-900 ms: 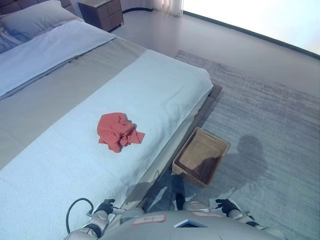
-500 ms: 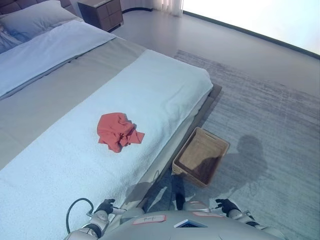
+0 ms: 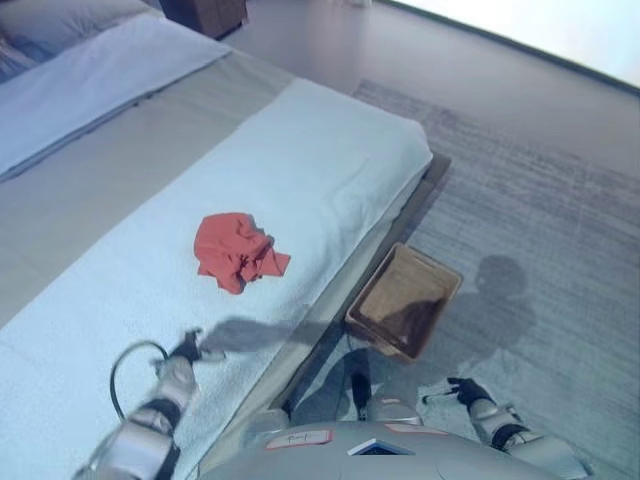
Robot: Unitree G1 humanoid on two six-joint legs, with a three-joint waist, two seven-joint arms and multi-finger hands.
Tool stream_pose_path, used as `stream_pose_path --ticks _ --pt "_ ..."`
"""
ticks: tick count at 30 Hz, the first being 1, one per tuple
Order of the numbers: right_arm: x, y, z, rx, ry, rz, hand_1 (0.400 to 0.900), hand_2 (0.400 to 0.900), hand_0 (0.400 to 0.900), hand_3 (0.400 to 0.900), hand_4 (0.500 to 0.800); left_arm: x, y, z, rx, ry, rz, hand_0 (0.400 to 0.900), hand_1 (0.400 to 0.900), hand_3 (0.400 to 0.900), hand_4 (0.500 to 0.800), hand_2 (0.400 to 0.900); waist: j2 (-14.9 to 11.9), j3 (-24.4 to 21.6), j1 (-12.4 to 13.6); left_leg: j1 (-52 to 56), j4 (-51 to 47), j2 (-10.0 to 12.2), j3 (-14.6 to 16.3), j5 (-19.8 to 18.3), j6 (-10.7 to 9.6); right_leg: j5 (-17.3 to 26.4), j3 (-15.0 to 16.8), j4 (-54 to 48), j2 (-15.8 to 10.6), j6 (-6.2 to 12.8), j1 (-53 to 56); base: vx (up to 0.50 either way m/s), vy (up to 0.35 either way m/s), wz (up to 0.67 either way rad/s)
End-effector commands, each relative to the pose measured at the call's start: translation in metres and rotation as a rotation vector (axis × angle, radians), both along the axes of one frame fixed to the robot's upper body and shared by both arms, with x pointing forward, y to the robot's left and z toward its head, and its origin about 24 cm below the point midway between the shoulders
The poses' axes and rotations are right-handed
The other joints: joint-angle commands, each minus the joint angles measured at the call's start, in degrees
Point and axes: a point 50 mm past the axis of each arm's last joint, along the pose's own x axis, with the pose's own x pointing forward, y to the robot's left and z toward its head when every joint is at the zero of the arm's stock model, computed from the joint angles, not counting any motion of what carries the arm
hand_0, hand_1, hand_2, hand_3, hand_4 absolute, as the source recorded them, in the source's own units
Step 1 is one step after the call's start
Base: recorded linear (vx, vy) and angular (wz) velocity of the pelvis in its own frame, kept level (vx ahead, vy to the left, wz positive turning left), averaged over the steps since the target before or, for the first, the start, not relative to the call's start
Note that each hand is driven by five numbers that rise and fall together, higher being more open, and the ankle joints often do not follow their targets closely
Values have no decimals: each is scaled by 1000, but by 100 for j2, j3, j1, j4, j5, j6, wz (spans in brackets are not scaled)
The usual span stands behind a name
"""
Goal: Put the clothes on the bed into the basket.
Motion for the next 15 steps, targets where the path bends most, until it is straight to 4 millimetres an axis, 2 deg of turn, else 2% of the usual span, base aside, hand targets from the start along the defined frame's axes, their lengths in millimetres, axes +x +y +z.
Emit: stream_pose_path --ticks 1,4,5,6,7,8,9,10,11,13,15 --pt "17 -40 22 -112 -59 -131 900 900 900 900 800 86 11 81 206 -295 -93 900 900 900 800 900 113 194 -210 5 31 -102 597 -260 -36 -151 -178 -1 -7 391 -158 7 1 -5" --pt "-2 -50 23 -132 -39 -220 900 900 900 900 800 112 15 116 297 -379 -115 900 900 900 800 900 105 279 -310 -268 31 -90 605 -187 -40 -82 -182 -1 -20 406 -434 24 21 -5" --pt "-20 -53 20 -137 -15 -276 900 900 900 900 800 126 20 142 357 -430 -116 900 900 900 800 900 109 375 -373 -419 31 -93 626 -142 -37 -39 -196 -1 -32 425 -586 50 28 -5" --pt "-20 -53 20 -136 -15 -277 900 900 900 900 800 127 19 143 358 -431 -117 900 900 900 800 900 108 368 -368 -430 31 -93 625 -140 -37 -37 -197 -1 -32 425 -597 43 29 -4" --pt "-25 -54 20 -136 -12 -304 900 900 900 900 800 134 20 154 379 -448 -122 900 900 900 800 900 107 438 -405 -517 31 -97 632 -112 -36 -16 -195 -1 -35 428 -682 18 37 -9" --pt "-34 -56 20 -136 -7 -350 900 900 900 900 800 144 25 178 432 -473 -126 900 900 900 800 900 108 594 -486 -710 31 -104 661 -47 -27 61 -156 -1 -38 451 -897 18 37 -10" --pt "-34 -56 20 -135 -8 -351 900 900 900 900 800 144 25 179 433 -474 -127 900 900 900 800 900 104 585 -477 -723 31 -105 664 -45 -26 64 -153 -1 -38 452 -912 8 35 -15" --pt "-37 -55 19 -132 -9 -366 900 900 900 900 800 147 28 190 455 -487 -122 900 900 900 800 900 98 623 -502 -837 31 -101 687 -13 -32 107 -145 -1 -42 461 -1025 20 13 -14" --pt "-43 -52 16 -118 -7 -400 900 900 900 900 800 154 31 210 500 -503 -125 900 900 900 800 900 98 701 -557 -1053 31 -77 706 53 -37 178 -106 -1 -35 476 -1256 33 16 -16" --pt "-43 -50 15 -111 -27 -441 900 900 900 900 800 161 34 236 570 -521 -140 900 900 900 800 900 111 799 -598 -1305 31 -44 718 122 -57 262 -99 -1 -33 510 -1530 23 9 -9" --pt "-41 -48 14 -97 -37 -463 900 900 900 900 800 162 39 248 592 -498 -145 900 900 900 800 900 122 836 -637 -1540 31 -8 733 186 -85 307 -78 -1 -26 533 -1755 20 5 -6"
